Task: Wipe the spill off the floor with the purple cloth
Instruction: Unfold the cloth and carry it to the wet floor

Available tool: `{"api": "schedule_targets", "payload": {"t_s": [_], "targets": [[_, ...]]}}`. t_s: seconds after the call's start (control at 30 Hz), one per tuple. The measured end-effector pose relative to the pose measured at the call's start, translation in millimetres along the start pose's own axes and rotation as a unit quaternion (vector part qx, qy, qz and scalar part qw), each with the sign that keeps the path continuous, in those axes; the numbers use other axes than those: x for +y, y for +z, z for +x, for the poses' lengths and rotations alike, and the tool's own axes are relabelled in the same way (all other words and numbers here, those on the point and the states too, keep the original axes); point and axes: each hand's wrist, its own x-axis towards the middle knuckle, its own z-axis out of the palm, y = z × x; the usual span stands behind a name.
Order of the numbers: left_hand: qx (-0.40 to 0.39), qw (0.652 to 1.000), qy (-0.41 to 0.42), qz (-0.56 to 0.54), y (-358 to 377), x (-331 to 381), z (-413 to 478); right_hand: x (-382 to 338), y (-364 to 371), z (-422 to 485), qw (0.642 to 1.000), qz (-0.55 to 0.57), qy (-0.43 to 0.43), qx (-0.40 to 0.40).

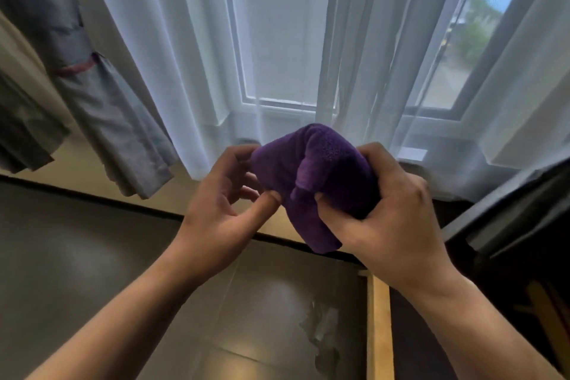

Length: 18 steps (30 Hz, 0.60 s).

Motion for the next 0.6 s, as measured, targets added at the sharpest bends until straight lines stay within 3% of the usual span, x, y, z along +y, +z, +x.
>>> {"api": "schedule_targets", "payload": {"t_s": [0.27, 0.6], "targets": [[-0.023, 0.998, -0.026, -0.059, 15.0, -51.4, 57.8, 41.5, 20.7, 27.7, 0.999, -0.024, 0.037, 0.001], [-0.113, 0.987, -0.002, -0.113, 1.1, -82.4, 125.3, 35.8, 50.4, 58.8, 0.987, -0.095, 0.102, 0.086]]}}
